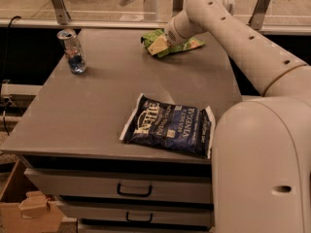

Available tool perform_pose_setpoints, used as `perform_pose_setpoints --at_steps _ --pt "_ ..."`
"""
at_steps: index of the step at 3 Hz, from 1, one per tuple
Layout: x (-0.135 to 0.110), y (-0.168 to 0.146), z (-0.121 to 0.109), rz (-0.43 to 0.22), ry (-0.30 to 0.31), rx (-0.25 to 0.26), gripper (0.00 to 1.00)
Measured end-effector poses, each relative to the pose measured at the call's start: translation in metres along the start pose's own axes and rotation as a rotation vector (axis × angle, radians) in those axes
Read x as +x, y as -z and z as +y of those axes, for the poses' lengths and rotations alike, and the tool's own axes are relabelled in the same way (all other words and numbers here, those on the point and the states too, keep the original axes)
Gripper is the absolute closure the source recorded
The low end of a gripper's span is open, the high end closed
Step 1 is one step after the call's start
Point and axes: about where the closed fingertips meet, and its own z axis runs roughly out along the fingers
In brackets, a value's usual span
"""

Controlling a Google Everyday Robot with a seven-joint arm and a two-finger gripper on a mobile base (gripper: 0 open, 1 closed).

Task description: Move green rice chip bag near blue chip bag

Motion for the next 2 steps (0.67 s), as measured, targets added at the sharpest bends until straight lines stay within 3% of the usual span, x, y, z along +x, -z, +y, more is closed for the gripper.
perform_pose_setpoints --at_steps 1,2 --pt "-0.021 0.035 0.009 -0.036 0.122 0.029 0.87" --pt "-0.051 0.085 0.017 -0.089 0.307 0.076 1.0"
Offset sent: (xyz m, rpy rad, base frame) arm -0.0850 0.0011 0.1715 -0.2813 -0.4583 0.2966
